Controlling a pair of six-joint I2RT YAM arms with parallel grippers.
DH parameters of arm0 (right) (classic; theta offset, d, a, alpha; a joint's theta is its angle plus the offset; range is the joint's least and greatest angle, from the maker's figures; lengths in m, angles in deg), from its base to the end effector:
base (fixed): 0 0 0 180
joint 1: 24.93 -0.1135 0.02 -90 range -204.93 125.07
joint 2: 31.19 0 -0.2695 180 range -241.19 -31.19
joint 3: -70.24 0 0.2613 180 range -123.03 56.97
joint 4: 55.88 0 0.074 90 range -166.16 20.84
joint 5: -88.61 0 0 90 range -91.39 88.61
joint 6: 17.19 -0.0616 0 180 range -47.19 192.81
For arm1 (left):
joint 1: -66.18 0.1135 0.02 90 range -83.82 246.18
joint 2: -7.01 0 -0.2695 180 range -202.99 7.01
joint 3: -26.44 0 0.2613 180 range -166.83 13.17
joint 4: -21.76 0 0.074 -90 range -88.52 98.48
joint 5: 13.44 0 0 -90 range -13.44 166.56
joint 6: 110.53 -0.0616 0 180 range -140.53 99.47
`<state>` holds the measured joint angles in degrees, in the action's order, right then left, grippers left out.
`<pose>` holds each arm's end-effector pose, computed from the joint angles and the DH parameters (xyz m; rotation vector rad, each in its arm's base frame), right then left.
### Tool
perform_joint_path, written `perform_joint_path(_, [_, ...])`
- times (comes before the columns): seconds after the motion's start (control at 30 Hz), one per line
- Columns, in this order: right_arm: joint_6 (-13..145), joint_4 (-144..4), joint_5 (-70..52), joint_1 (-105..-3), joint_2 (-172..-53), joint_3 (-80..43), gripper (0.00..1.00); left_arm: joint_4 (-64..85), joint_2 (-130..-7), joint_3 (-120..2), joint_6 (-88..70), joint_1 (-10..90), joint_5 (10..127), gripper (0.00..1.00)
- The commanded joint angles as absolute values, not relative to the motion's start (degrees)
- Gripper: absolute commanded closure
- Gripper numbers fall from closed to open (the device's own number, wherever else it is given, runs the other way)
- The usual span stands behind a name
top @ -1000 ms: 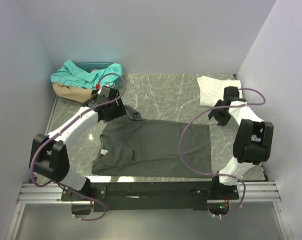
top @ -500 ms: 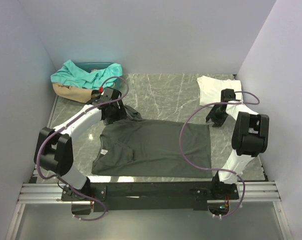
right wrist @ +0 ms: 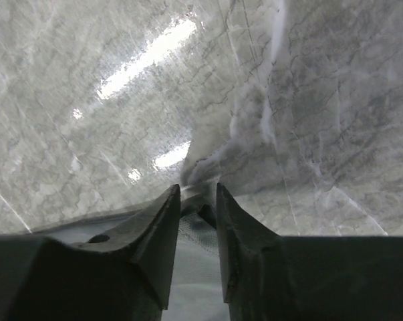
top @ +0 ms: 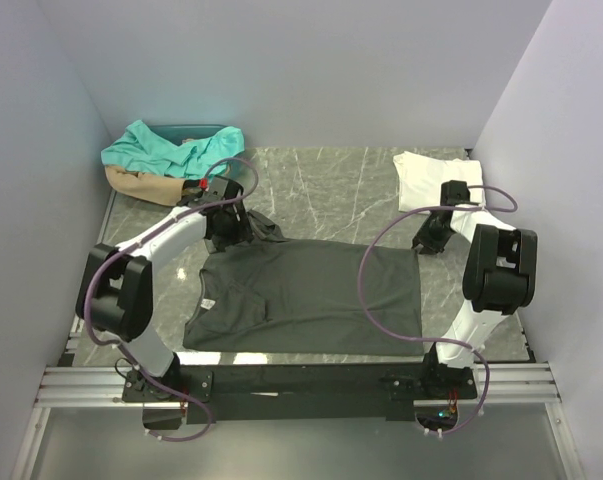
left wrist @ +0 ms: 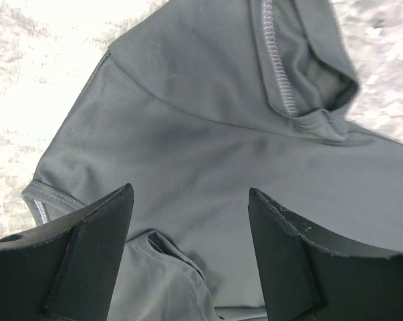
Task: Fold and stack the t-shirts
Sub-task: Fold the tshirt
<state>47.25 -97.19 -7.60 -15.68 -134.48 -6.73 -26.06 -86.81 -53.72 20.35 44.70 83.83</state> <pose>0.3639 -0.0525 0.1349 0.7978 2.6441 0.2258 0.3345 -0.1232 0.2020 -0.4876 2.5993 -0.2042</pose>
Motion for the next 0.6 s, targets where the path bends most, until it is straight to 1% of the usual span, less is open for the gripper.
perform_joint_path(0.0, [48.03,-98.07,-6.13,-15.79,-133.15,-6.49,0.66,-24.74,-88.43,-56.79,18.23,45.34,82.63,0.24])
perform_joint_path(0.03, [48.03,-98.42,-6.13,-15.88,-133.06,-6.49,0.66,-24.57,-88.96,-57.05,17.97,45.43,82.45,0.25])
perform_joint_path(0.23, [47.76,-99.13,-6.66,-15.88,-132.18,-6.49,0.77,-24.04,-93.09,-60.13,16.30,46.57,82.19,0.25])
perform_joint_path(0.27, [47.68,-99.22,-6.75,-15.88,-132.18,-6.40,0.81,-24.04,-93.62,-60.65,16.12,46.75,82.10,0.25])
perform_joint_path(0.33, [47.68,-99.22,-7.01,-15.88,-132.09,-6.23,0.83,-23.95,-95.38,-62.32,15.42,47.37,82.01,0.25])
perform_joint_path(0.37, [47.68,-99.22,-7.10,-15.88,-132.01,-6.14,0.87,-24.04,-95.99,-62.94,15.24,47.63,82.01,0.25])
perform_joint_path(0.57, [48.11,-99.83,-7.89,-15.88,-132.97,-7.10,0.99,-24.13,-101.61,-69.88,14.10,49.74,81.48,0.24])
